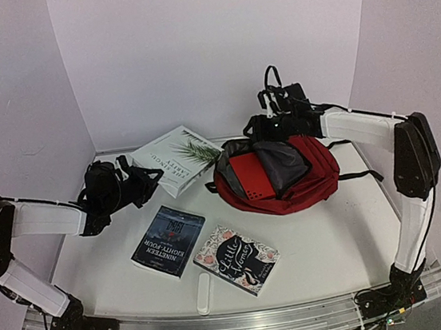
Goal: Pack the student bag
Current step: Pick up the book from the center of the board, then place the book in the student bag.
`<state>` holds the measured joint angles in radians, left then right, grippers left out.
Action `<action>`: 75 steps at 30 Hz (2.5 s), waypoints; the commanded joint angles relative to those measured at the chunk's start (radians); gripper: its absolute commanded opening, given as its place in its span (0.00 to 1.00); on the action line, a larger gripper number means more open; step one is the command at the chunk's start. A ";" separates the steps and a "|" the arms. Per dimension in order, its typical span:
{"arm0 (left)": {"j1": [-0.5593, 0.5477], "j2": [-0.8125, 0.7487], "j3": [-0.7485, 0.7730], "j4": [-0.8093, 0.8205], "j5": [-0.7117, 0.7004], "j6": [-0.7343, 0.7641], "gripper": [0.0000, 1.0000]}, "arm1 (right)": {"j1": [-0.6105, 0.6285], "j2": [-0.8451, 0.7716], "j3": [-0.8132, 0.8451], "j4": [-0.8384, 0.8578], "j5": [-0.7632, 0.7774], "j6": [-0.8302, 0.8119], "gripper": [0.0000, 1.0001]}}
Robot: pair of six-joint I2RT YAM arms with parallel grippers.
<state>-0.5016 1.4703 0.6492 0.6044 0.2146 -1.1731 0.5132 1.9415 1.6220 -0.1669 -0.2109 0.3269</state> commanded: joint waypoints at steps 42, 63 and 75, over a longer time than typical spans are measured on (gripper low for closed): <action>-0.002 0.032 0.164 -0.115 0.352 0.174 0.09 | 0.027 0.122 0.191 -0.354 0.255 -0.366 0.00; -0.009 0.570 0.403 0.336 0.685 -0.188 0.09 | 0.025 0.066 0.198 -0.353 0.064 -0.428 0.00; -0.042 0.697 0.528 0.322 0.733 -0.221 0.10 | 0.024 0.047 0.188 -0.352 0.030 -0.482 0.00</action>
<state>-0.5317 2.1786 1.0983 0.9084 0.9137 -1.4223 0.5308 2.0693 1.7893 -0.5473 -0.1256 -0.1282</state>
